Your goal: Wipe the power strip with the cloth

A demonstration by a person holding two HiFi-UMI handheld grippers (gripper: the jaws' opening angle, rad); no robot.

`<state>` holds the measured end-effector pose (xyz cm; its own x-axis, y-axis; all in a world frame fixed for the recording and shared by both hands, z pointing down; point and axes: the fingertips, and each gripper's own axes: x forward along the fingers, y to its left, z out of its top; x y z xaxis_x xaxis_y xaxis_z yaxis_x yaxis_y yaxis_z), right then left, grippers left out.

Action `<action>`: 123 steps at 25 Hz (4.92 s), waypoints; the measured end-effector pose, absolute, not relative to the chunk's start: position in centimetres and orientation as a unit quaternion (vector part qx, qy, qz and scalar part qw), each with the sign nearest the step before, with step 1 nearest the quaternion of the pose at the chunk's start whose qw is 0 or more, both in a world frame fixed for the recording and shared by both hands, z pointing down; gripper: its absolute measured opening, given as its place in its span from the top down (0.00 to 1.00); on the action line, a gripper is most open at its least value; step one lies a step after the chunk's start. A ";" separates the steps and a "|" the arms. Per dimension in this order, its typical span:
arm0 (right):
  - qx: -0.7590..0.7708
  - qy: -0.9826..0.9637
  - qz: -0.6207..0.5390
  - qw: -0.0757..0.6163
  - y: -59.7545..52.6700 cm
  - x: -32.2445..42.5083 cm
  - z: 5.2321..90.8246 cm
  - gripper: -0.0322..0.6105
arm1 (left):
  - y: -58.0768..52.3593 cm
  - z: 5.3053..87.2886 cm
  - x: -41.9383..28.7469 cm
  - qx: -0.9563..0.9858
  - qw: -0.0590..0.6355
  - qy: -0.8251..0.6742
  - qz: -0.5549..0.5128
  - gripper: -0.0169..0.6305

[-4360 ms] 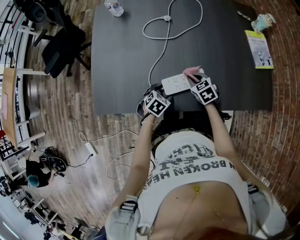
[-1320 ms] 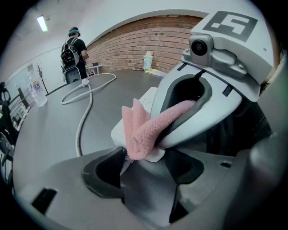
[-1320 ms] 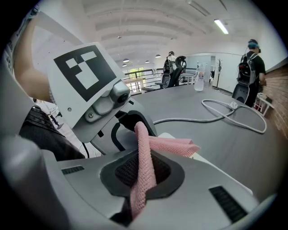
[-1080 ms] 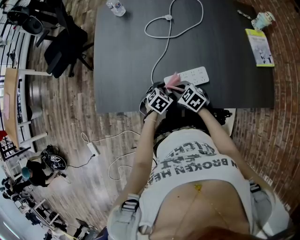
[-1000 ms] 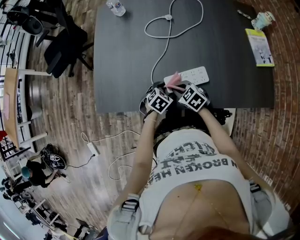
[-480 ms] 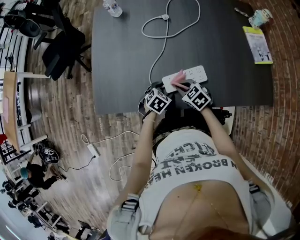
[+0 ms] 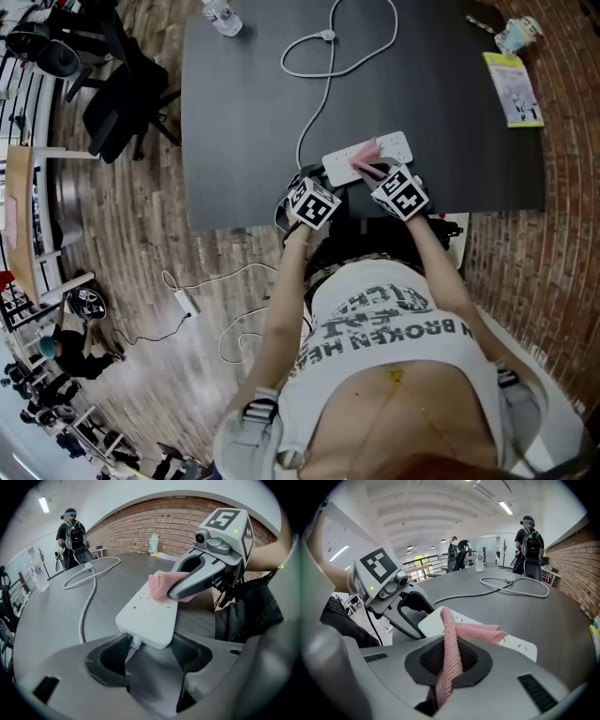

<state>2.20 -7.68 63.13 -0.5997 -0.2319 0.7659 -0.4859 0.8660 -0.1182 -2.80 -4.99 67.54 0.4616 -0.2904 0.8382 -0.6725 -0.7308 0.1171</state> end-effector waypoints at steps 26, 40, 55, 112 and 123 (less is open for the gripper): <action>0.276 -0.856 0.189 0.394 -9.9 6.8 63.2 0.92 | -5.3 67.5 -3.1 0.827 0.220 -0.292 0.427 0.55; 0.289 -0.839 0.199 0.415 -11.0 9.3 63.3 0.93 | -5.5 67.6 -3.1 0.827 0.219 -0.292 0.427 0.55; 0.324 -0.807 0.221 0.441 -12.9 14.3 63.6 0.92 | -5.9 67.8 -3.2 0.828 0.217 -0.294 0.426 0.55; 0.289 -0.946 0.005 0.147 -8.1 5.6 40.8 0.92 | -6.5 39.5 2.4 0.909 0.061 -0.404 0.081 0.96; 0.291 -0.952 -0.015 0.098 -7.2 5.1 36.4 0.92 | -5.8 35.9 3.4 0.911 0.024 -0.407 0.064 0.96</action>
